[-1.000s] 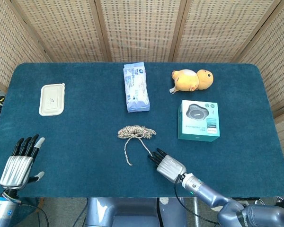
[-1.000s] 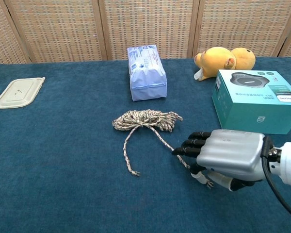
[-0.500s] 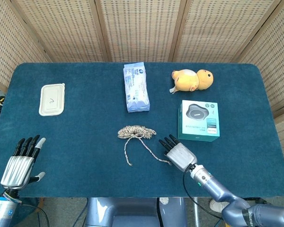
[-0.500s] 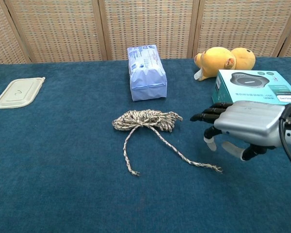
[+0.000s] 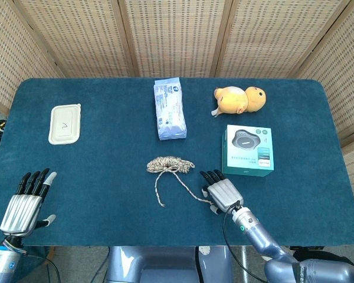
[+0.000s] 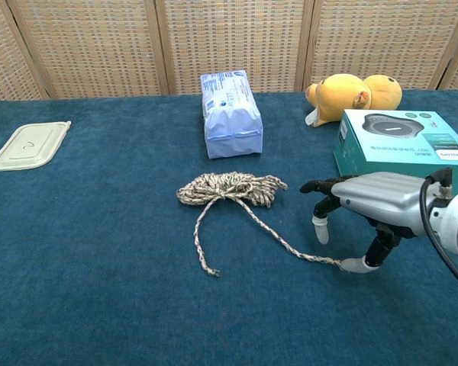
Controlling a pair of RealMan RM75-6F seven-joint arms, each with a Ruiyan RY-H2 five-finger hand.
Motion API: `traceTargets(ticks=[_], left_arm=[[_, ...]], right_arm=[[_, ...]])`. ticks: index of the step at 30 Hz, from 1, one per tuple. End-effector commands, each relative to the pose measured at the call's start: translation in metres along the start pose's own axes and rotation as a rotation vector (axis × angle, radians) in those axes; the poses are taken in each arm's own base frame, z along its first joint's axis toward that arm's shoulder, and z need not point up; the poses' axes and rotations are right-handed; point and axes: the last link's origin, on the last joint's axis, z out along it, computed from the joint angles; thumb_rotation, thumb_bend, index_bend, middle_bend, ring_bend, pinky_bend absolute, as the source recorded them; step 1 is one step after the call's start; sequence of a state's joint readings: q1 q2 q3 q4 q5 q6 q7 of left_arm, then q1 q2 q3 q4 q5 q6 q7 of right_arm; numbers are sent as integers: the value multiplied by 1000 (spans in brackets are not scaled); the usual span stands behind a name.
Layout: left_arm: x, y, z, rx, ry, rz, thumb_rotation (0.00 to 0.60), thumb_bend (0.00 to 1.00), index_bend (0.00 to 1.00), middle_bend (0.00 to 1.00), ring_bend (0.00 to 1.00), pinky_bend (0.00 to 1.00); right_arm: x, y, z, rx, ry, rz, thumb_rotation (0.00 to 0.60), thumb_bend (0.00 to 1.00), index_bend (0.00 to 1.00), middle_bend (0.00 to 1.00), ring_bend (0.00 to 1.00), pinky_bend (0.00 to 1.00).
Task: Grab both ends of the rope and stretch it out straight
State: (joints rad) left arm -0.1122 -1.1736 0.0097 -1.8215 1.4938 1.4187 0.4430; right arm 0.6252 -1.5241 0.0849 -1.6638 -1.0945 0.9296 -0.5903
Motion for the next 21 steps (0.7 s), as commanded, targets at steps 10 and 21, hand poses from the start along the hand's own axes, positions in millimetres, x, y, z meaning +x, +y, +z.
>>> traceTargets(ticks=[10, 21], left_arm=[[-1, 1, 1, 0, -2, 4, 600, 0, 0, 0, 0, 0], [-1, 1, 1, 1, -3, 4, 600, 0, 0, 0, 0, 0]], right_arm=[[-8, -7, 10, -36, -4, 72, 600, 312, 461, 0, 0, 0], [-17, -5, 15, -52, -9, 74, 600, 318, 475, 0, 0, 0]])
